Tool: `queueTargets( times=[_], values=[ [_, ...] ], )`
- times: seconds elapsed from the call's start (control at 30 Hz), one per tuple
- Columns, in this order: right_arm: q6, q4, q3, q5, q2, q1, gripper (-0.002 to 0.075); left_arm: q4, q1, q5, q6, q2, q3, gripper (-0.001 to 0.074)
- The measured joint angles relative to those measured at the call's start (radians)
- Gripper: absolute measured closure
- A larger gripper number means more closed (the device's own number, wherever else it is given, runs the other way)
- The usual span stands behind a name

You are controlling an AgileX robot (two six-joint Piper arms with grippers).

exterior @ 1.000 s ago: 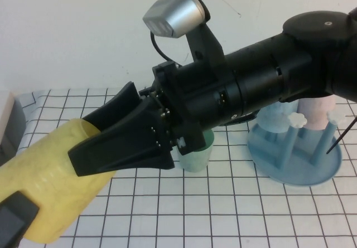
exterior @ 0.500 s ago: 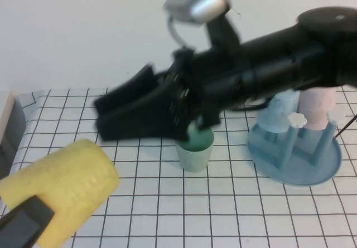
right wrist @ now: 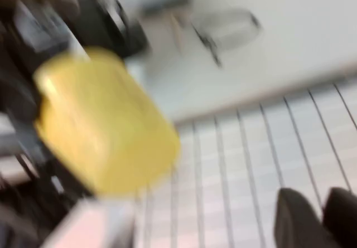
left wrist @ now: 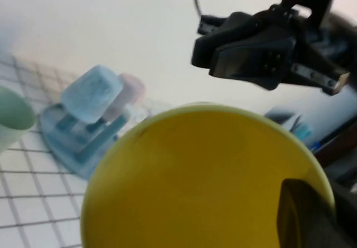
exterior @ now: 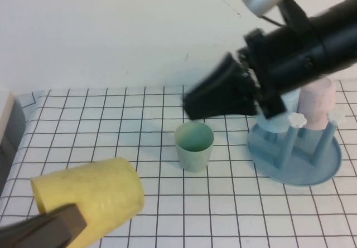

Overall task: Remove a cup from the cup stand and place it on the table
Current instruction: Place the cup on the table

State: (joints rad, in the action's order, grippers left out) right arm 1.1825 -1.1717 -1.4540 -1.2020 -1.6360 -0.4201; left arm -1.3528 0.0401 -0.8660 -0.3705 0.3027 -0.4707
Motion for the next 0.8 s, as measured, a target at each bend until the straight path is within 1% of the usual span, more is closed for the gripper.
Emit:
queueTargets(
  times=[0.03,0.07,0.13,0.23,0.33,0.4,0.47,0.57,0.7,0.8],
  values=[
    [-0.034,0.077,0.000,-0.002,0.020,0.006,0.0640,0.050,0.000,-0.025,0.002,0.025,-0.034,0.0729],
    [-0.074,0.159,0.000,-0.006,0.040,0.010,0.0669,0.111,0.000,-0.063,0.004,0.078,-0.079,0.0729],
    [-0.153,0.313,0.000,-0.014,0.079,0.012,0.0699,0.226,0.000,-0.121,0.005,0.164,-0.166,0.0729],
    [-0.279,0.518,0.004,-0.026,0.142,0.012,0.0716,0.350,0.000,-0.202,-0.014,0.306,-0.267,0.0730],
    [-0.386,0.691,0.004,-0.031,0.189,0.012,0.0721,0.390,0.004,-0.233,-0.053,0.434,-0.320,0.0730],
    [-0.446,0.768,0.004,-0.031,0.216,0.012,0.0722,0.405,0.028,-0.222,-0.072,0.505,-0.335,0.0730],
    [-0.491,0.835,0.004,-0.031,0.245,0.012,0.0722,0.407,0.072,-0.195,-0.089,0.565,-0.345,0.0730],
    [-0.536,0.905,0.004,-0.031,0.284,0.012,0.0722,0.417,0.187,-0.129,-0.112,0.657,-0.345,0.0730],
    [-0.579,0.970,0.006,-0.031,0.323,0.012,0.0723,0.471,0.398,0.041,-0.110,0.790,-0.352,0.0730],
    [-0.589,0.976,0.022,-0.031,0.351,0.012,0.0724,0.542,0.555,0.190,-0.090,0.907,-0.389,0.0730]
  ],
)
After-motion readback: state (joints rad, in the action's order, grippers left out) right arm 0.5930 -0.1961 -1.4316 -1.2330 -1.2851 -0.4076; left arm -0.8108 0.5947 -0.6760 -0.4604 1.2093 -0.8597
